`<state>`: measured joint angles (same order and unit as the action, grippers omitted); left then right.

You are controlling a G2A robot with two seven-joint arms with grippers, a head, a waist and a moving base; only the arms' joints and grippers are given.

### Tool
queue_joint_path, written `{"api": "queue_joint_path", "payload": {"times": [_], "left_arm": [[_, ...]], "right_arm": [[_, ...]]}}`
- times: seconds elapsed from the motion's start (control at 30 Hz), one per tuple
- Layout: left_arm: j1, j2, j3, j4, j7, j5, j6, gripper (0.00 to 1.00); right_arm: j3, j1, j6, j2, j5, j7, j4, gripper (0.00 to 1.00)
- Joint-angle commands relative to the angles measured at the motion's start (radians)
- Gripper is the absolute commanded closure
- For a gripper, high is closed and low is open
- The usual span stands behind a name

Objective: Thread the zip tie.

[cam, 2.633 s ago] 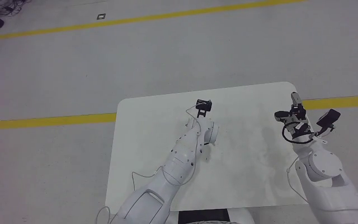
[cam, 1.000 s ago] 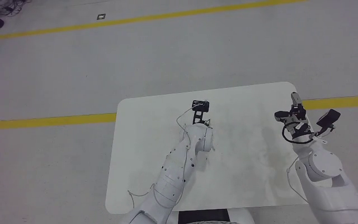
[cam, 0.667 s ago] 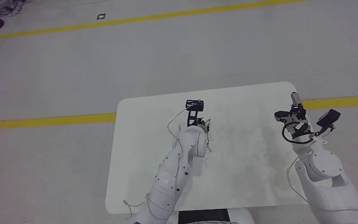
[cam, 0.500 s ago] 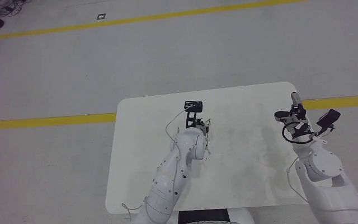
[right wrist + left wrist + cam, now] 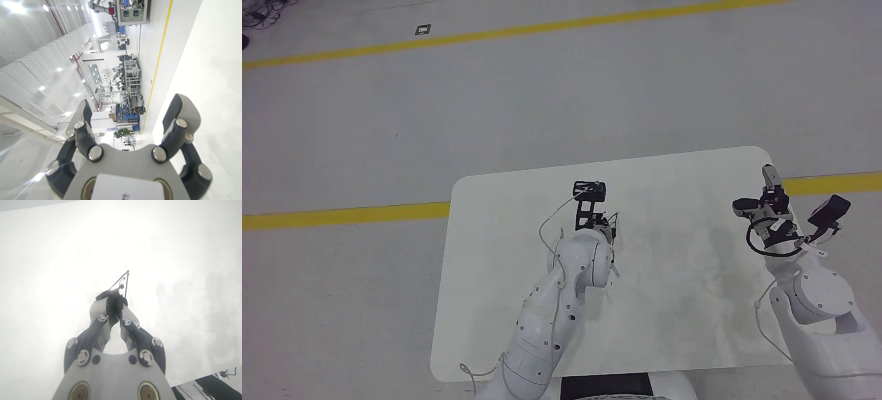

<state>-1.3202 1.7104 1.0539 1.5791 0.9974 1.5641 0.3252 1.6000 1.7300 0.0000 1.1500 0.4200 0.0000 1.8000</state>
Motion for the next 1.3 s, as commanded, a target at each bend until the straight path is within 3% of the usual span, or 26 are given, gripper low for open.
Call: {"api": "queue_joint_path", "payload": {"times": [0.0,0.2,0.33,0.5,0.6,0.73,1.17,1.27], "left_arm": [[-0.012,-0.005,0.002,0.016,-0.035,-0.034,-0.059,1.00],[-0.051,-0.029,0.073,0.092,-0.079,-0.168,-0.269,1.00],[-0.071,-0.049,0.127,0.115,-0.120,-0.250,-0.415,1.00],[-0.087,-0.068,0.153,0.101,-0.209,-0.268,-0.522,1.00],[-0.086,-0.074,0.146,0.085,-0.262,-0.224,-0.497,1.00],[-0.089,-0.082,0.134,0.074,-0.321,-0.228,-0.527,1.00],[-0.089,-0.082,0.135,0.073,-0.324,-0.226,-0.525,1.00],[-0.081,-0.092,0.127,0.077,-0.330,-0.159,-0.527,1.00]], "right_arm": [[0.000,0.000,0.000,0.000,0.000,0.000,0.000,0.00],[0.000,0.000,0.000,0.000,0.000,0.000,0.000,0.00],[0.000,0.000,0.000,0.000,0.000,0.000,0.000,0.00],[0.000,0.000,0.000,0.000,0.000,0.000,0.000,0.00],[0.000,0.000,0.000,0.000,0.000,0.000,0.000,0.00],[0.000,0.000,0.000,0.000,0.000,0.000,0.000,0.00],[0.000,0.000,0.000,0.000,0.000,0.000,0.000,0.00],[0.002,-0.006,-0.004,-0.003,-0.051,0.022,0.006,0.00]]}}
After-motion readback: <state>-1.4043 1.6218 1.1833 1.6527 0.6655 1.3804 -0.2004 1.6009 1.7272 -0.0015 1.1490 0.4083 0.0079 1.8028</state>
